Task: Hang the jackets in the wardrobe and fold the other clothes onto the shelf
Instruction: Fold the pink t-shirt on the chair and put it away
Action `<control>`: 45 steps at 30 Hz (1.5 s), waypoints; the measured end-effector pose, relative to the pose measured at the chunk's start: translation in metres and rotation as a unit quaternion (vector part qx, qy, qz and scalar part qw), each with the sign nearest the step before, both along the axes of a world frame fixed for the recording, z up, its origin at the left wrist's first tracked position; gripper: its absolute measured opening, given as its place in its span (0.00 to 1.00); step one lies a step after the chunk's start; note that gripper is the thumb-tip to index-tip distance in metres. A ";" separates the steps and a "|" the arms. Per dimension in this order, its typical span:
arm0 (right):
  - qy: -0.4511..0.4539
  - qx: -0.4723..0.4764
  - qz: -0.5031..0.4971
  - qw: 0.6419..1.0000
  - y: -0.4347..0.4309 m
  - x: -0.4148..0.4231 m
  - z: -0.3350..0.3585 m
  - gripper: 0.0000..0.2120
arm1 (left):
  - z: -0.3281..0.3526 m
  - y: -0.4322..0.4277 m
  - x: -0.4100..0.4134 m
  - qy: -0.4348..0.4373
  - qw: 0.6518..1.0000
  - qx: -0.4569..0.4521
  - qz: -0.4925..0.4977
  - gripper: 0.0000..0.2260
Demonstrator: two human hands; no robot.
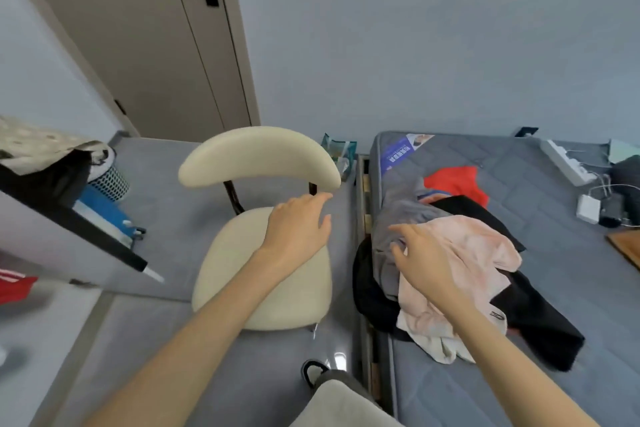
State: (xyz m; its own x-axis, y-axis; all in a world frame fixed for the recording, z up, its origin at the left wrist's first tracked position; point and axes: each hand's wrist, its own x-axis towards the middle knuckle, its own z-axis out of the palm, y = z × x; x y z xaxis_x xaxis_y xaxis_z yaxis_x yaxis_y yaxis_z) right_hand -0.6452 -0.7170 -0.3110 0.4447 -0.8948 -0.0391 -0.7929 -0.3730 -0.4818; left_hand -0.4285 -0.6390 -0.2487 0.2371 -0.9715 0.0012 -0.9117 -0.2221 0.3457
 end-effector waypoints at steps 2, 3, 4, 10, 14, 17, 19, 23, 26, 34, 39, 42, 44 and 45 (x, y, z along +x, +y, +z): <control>0.024 0.030 -0.019 0.999 -0.024 -0.021 -0.019 0.17 | -0.017 -0.021 -0.015 0.021 0.999 0.026 -0.004 0.20; 0.037 0.054 -0.029 0.997 -0.036 -0.031 -0.029 0.18 | -0.027 -0.031 -0.022 0.032 0.999 0.039 -0.006 0.20; 0.049 0.078 -0.035 0.995 -0.045 -0.039 -0.039 0.19 | -0.036 -0.037 -0.027 0.043 0.998 0.049 -0.007 0.20; 0.135 0.178 -0.070 0.972 -0.089 -0.069 -0.090 0.24 | -0.092 -0.058 -0.044 0.105 0.989 0.102 -0.021 0.21; 0.158 0.199 -0.085 0.963 -0.108 -0.076 -0.124 0.26 | -0.133 -0.064 -0.051 0.123 0.986 0.109 -0.024 0.21; 0.181 0.179 -0.081 0.964 -0.123 -0.078 -0.157 0.27 | -0.174 -0.067 -0.058 0.129 0.986 0.101 -0.021 0.22; 0.206 0.145 -0.078 0.965 -0.131 -0.077 -0.180 0.27 | -0.201 -0.070 -0.063 0.138 0.986 0.093 -0.020 0.22; 0.242 0.038 -0.102 0.964 -0.141 -0.074 -0.225 0.25 | -0.254 -0.075 -0.072 0.138 0.988 0.065 -0.021 0.22; 0.197 -0.017 -0.082 0.977 -0.155 -0.074 -0.242 0.18 | -0.284 -0.077 -0.076 0.141 0.990 0.022 -0.012 0.22; 0.226 -0.042 -0.024 0.973 -0.176 -0.095 -0.263 0.21 | -0.317 -0.057 -0.100 0.123 0.988 -0.088 0.031 0.21; 0.226 -0.006 0.048 0.973 -0.181 -0.115 -0.267 0.07 | -0.309 -0.054 -0.142 0.109 0.986 -0.109 0.066 0.21; 0.182 -0.028 0.077 0.980 -0.180 -0.119 -0.267 0.08 | -0.300 -0.056 -0.167 0.091 0.987 -0.120 0.064 0.22; 0.062 -0.006 0.115 0.991 -0.177 -0.117 -0.255 0.11 | -0.296 -0.053 -0.179 0.078 0.987 -0.126 0.061 0.22; -0.026 0.026 0.133 0.990 -0.172 -0.116 -0.244 0.12 | -0.294 -0.052 -0.184 0.078 0.987 -0.125 0.058 0.22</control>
